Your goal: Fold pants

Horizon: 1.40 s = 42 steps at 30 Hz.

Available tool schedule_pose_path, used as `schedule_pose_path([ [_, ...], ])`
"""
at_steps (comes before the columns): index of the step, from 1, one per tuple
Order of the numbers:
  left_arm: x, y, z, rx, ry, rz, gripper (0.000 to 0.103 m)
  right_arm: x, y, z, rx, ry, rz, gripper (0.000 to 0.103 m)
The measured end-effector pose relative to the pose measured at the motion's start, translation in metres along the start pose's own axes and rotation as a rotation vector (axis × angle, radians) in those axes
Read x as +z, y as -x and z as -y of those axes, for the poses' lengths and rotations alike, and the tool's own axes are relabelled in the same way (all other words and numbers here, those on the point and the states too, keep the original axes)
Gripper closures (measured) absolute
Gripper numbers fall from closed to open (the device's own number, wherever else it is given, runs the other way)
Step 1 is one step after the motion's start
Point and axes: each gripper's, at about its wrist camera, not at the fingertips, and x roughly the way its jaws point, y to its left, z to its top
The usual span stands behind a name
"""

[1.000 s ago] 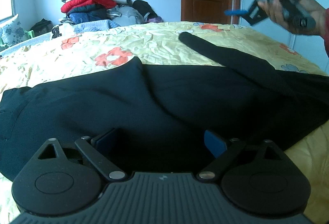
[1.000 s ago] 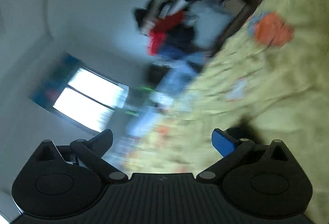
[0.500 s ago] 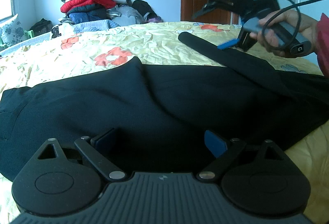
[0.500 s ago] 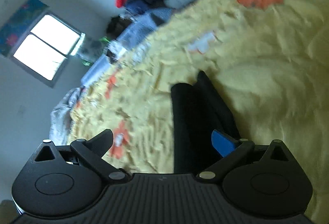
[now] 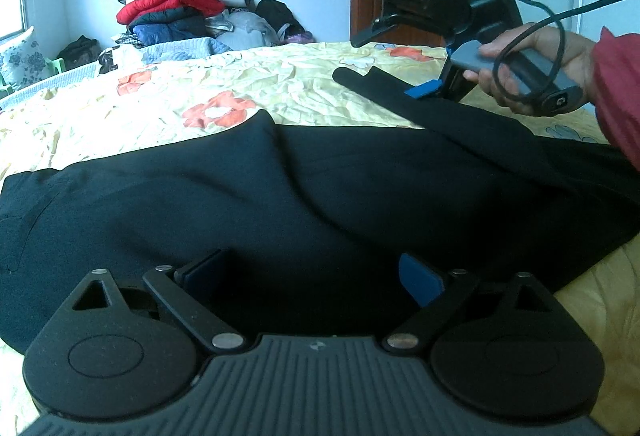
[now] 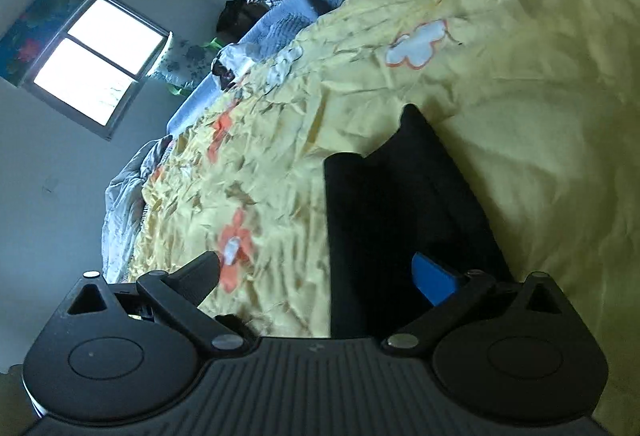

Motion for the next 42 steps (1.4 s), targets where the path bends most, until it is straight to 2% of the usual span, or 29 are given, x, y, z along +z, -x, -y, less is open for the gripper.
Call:
schedule_pose_path([
  [4,0.0,-0.001,0.0,-0.003,0.0,-0.001,0.006,0.002,0.001,0.004,0.009,-0.001,0.008,0.0],
  [7,0.0,-0.001,0.001,-0.003,0.0,-0.002,0.006,0.002,-0.005,0.004,0.134,0.01,-0.053,0.0],
  [9,0.0,-0.001,0.001,-0.002,0.0,-0.002,0.006,0.0,-0.011,0.0,0.177,0.03,-0.081,0.002],
  [12,0.0,-0.001,0.001,-0.002,0.0,-0.002,0.005,0.002,-0.021,-0.003,0.212,0.018,-0.065,0.004],
  [15,0.0,-0.001,0.001,-0.003,0.0,-0.002,0.005,0.009,-0.028,0.0,0.181,-0.018,-0.027,0.02],
  [16,0.0,-0.001,0.001,-0.003,0.0,-0.002,0.005,0.011,-0.031,0.001,0.16,-0.024,-0.022,0.036],
  [17,0.0,-0.001,0.001,-0.003,0.0,-0.002,0.005,0.012,-0.035,0.0,0.134,-0.02,-0.025,0.058],
  [19,0.0,-0.001,0.001,-0.003,0.0,-0.002,0.005,0.013,-0.041,-0.004,0.047,0.019,-0.043,0.086],
  [20,0.0,-0.001,0.001,-0.004,0.0,-0.002,0.005,0.011,-0.043,-0.008,0.004,0.058,-0.051,0.091],
  [23,0.0,-0.001,0.001,-0.003,0.0,-0.002,0.005,0.006,-0.038,-0.012,-0.046,0.114,-0.031,0.096],
  [28,0.0,-0.001,0.001,-0.003,0.0,-0.002,0.005,-0.001,0.001,-0.02,-0.05,0.131,0.102,0.098],
  [31,0.001,-0.001,0.001,-0.003,0.0,-0.002,0.005,-0.009,0.043,-0.02,-0.046,0.105,0.231,0.098],
  [36,0.001,-0.001,0.001,-0.003,0.0,-0.003,0.005,-0.038,0.14,0.003,-0.024,-0.018,0.488,0.098],
  [42,0.001,-0.001,0.002,-0.003,-0.001,-0.003,0.005,-0.112,0.271,0.042,-0.076,-0.185,0.815,0.098],
])
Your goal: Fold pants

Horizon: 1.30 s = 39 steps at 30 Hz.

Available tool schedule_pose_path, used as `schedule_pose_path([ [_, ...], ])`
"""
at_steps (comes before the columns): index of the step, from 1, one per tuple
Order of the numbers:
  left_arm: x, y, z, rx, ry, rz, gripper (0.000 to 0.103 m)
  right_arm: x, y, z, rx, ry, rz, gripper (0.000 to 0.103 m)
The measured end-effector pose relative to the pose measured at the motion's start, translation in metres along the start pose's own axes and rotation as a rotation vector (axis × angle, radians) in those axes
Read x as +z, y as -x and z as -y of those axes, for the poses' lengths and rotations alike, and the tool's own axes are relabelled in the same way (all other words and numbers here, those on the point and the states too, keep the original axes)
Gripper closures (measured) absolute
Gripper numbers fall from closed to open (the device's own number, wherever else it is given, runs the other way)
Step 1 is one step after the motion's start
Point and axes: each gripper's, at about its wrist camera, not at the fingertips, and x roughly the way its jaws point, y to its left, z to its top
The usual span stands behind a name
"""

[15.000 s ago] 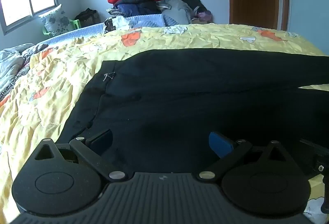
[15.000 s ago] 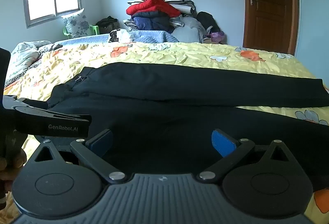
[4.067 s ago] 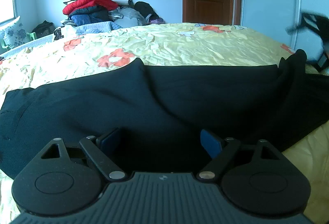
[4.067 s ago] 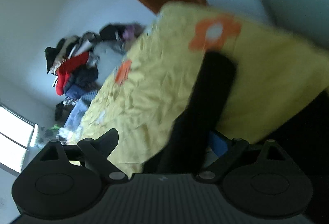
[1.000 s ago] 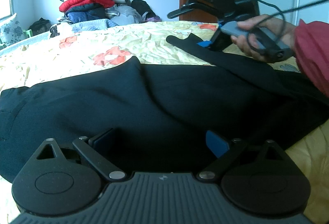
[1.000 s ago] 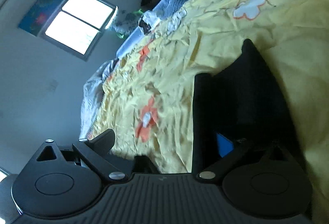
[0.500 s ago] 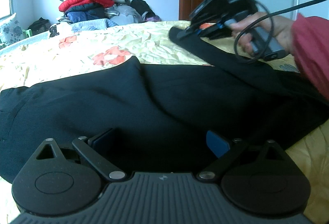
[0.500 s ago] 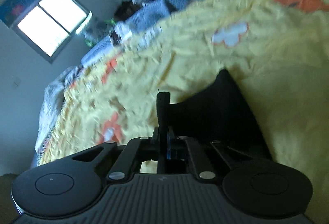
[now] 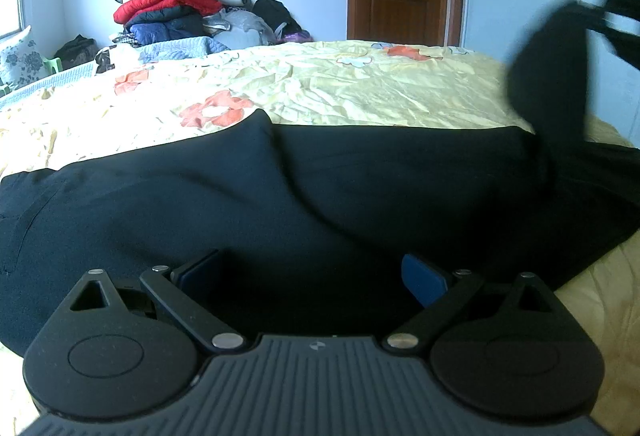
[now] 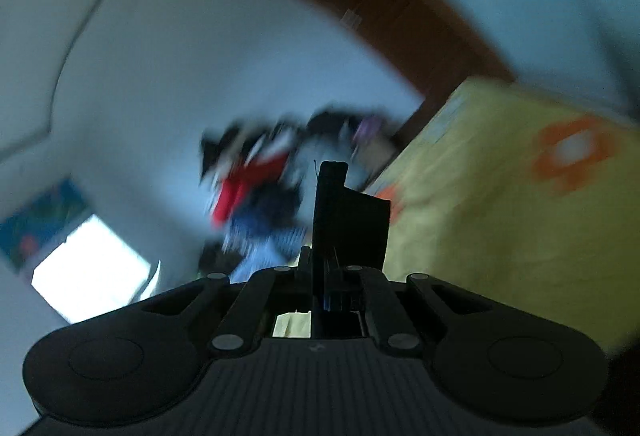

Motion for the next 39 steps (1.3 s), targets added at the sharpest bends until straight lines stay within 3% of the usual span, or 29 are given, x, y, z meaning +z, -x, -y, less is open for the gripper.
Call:
schedule_pose_path([
  [5,0.0,0.001,0.002,0.001,-0.002,0.012,0.007,0.009,0.098,0.038,-0.133,-0.051,0.164,0.098],
  [13,0.008,0.023,0.027,0.0,-0.156,0.114,0.005,-0.022,0.156,0.107,-0.314,-0.184,0.171,0.098],
  [18,0.013,0.017,0.03,0.007,-0.153,0.098,0.005,-0.028,0.152,0.11,-0.299,-0.233,0.157,0.098],
  [22,0.02,0.013,0.017,-0.013,-0.068,0.052,0.005,-0.006,0.153,0.065,-0.156,-0.111,0.188,0.098],
  [24,0.022,0.015,0.012,-0.006,-0.052,0.05,0.005,-0.005,0.159,0.044,-0.151,-0.033,0.202,0.098],
  [26,0.022,0.016,0.008,0.005,-0.048,0.052,0.005,-0.014,0.17,0.053,-0.216,-0.05,0.191,0.098],
  [29,0.02,0.014,0.004,0.003,-0.049,0.035,0.005,-0.033,0.179,0.089,-0.404,-0.096,0.143,0.098],
  [32,0.018,0.012,0.003,0.005,-0.05,0.012,0.006,-0.05,0.181,0.111,-0.474,-0.148,0.117,0.098],
  [36,0.018,0.014,0.001,0.017,-0.05,0.015,0.005,-0.052,0.17,0.103,-0.552,-0.099,0.096,0.097],
  [39,0.019,0.015,0.001,0.028,-0.048,0.02,0.005,-0.051,0.166,0.07,-0.738,0.061,0.196,0.094],
])
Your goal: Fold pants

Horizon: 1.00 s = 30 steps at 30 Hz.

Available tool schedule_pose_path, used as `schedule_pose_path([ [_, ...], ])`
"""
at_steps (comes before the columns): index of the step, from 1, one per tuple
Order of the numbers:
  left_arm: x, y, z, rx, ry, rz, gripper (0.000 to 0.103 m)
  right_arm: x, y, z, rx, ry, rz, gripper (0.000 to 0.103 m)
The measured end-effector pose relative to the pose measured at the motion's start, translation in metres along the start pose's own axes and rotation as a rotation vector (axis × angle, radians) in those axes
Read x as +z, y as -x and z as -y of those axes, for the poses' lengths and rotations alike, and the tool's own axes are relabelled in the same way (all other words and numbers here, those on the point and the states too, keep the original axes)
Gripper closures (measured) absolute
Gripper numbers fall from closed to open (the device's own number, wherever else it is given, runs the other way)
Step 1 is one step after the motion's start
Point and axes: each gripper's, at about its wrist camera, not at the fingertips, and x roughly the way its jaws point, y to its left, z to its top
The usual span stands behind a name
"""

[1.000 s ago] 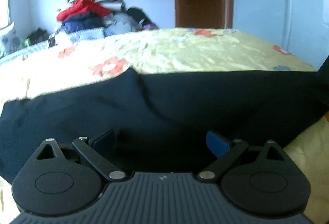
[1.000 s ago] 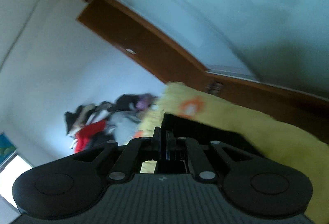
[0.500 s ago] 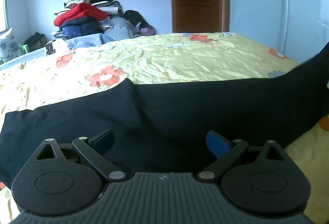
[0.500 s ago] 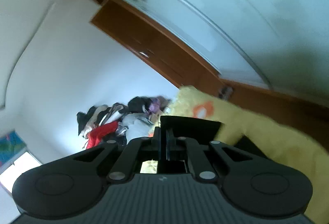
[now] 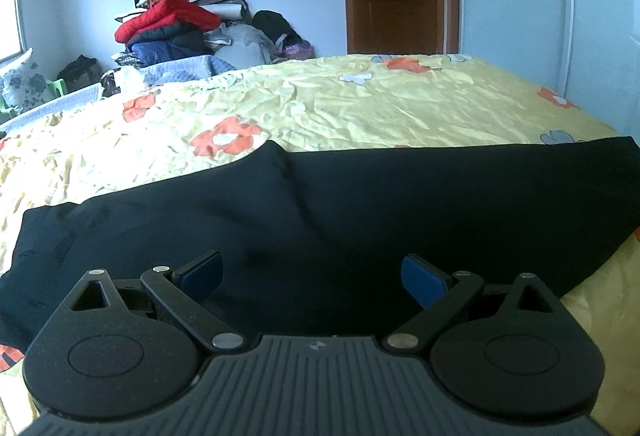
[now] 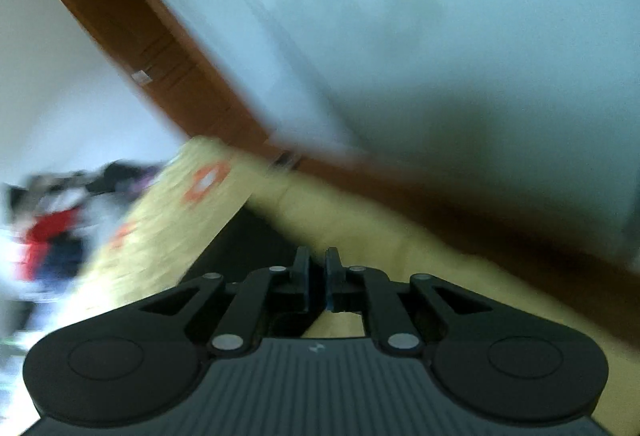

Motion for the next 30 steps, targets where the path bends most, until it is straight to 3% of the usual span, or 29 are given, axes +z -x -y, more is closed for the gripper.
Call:
schedule_pose_path([
  [1,0.001,0.0,0.001,0.0,0.0,-0.005,0.005,0.0,0.008,-0.016,-0.055,0.08,0.08,0.092],
  [2,0.002,-0.001,0.002,-0.005,-0.002,-0.009,0.005,-0.002,0.017,-0.036,-0.052,0.174,0.143,0.092],
  [3,0.004,-0.002,0.004,-0.012,-0.005,-0.011,0.005,-0.004,0.017,-0.054,0.004,0.263,0.143,0.092],
  [4,0.007,-0.003,0.006,-0.018,-0.008,-0.011,0.005,-0.006,0.01,-0.073,0.065,0.363,0.087,0.086],
  [5,0.011,-0.003,0.009,-0.022,-0.012,-0.009,0.005,-0.013,-0.004,-0.096,0.134,0.483,-0.027,0.077],
  [8,0.021,-0.005,0.017,-0.037,-0.038,-0.002,0.005,-0.042,-0.053,-0.133,0.238,0.645,-0.321,0.072],
  [9,0.024,-0.007,0.02,-0.038,-0.055,-0.007,0.005,-0.051,-0.064,-0.14,0.223,0.695,-0.343,0.072],
  [10,0.027,-0.01,0.024,-0.036,-0.075,-0.015,0.005,-0.053,-0.069,-0.144,0.223,0.738,-0.293,0.072],
  [13,0.033,-0.019,0.031,-0.028,-0.122,-0.039,0.006,-0.037,-0.086,-0.137,0.174,0.632,-0.272,0.072],
  [15,0.037,-0.022,0.032,-0.058,-0.124,-0.032,0.005,-0.031,-0.074,-0.131,0.14,0.607,-0.245,0.069],
  [17,0.041,-0.028,0.036,-0.093,-0.125,-0.039,0.005,-0.036,-0.062,-0.143,0.268,0.653,-0.264,0.069],
  [20,0.049,-0.046,0.046,-0.121,-0.164,-0.07,0.006,-0.063,-0.055,-0.176,0.479,0.732,-0.394,0.068],
  [23,0.055,-0.067,0.051,-0.12,-0.168,-0.101,0.008,-0.093,-0.058,-0.21,0.582,0.833,-0.482,0.068],
  [26,0.06,-0.099,0.052,-0.126,-0.14,-0.179,0.003,-0.122,-0.061,-0.238,0.553,0.998,-0.488,0.069],
  [28,0.065,-0.113,0.045,-0.125,-0.081,-0.177,0.003,-0.121,-0.071,-0.246,0.526,0.999,-0.455,0.069],
  [30,0.073,-0.119,0.038,-0.114,-0.038,-0.194,0.01,-0.115,-0.086,-0.25,0.502,0.956,-0.442,0.069],
])
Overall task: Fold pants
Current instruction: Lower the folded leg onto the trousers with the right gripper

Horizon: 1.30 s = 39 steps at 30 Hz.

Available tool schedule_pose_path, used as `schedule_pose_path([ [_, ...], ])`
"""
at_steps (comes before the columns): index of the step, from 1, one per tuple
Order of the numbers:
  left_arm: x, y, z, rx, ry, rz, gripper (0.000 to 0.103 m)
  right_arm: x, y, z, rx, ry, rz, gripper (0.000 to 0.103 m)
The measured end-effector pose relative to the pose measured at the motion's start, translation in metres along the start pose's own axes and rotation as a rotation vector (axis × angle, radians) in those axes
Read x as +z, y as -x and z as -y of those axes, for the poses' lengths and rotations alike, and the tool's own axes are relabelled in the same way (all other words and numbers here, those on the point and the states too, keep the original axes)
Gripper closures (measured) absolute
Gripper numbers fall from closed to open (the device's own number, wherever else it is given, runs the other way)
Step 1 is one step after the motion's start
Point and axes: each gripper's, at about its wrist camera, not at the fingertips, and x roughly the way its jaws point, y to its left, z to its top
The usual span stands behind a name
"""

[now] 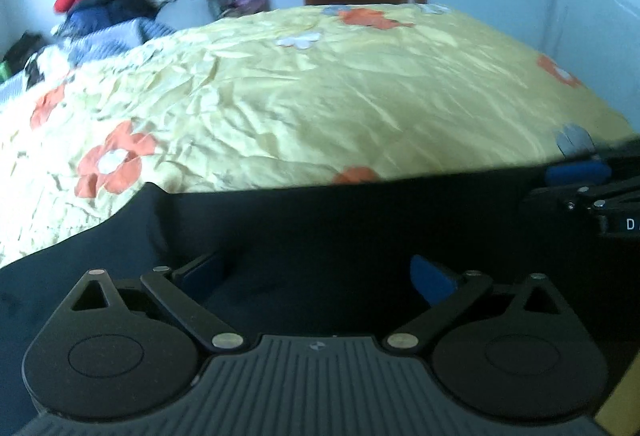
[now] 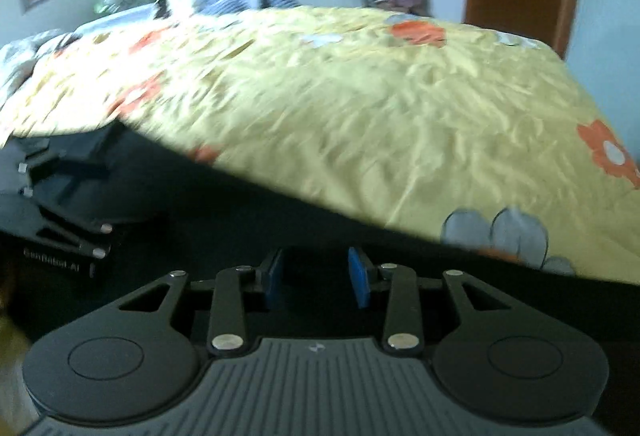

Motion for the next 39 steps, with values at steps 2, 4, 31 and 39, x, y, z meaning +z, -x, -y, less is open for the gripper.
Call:
schedule_pose_path([
  [2,0.001,0.014,-0.007,-0.003,0.024,0.02,0.013,0.005,-0.001,0.003,-0.029,-0.034,0.003,0.066],
  [4,-0.006,0.029,-0.013,0.003,0.001,0.064,0.006,0.006,0.009,-0.012,0.013,0.0,0.026,0.066],
  [31,-0.071,0.094,-0.011,0.15,-0.052,0.226,0.003,-0.077,0.096,0.047,-0.009,-0.483,0.282,0.034],
  [39,-0.089,0.078,-0.006,0.098,-0.051,0.161,0.004,-0.171,0.161,0.122,-0.169,-0.911,0.369,0.033],
])
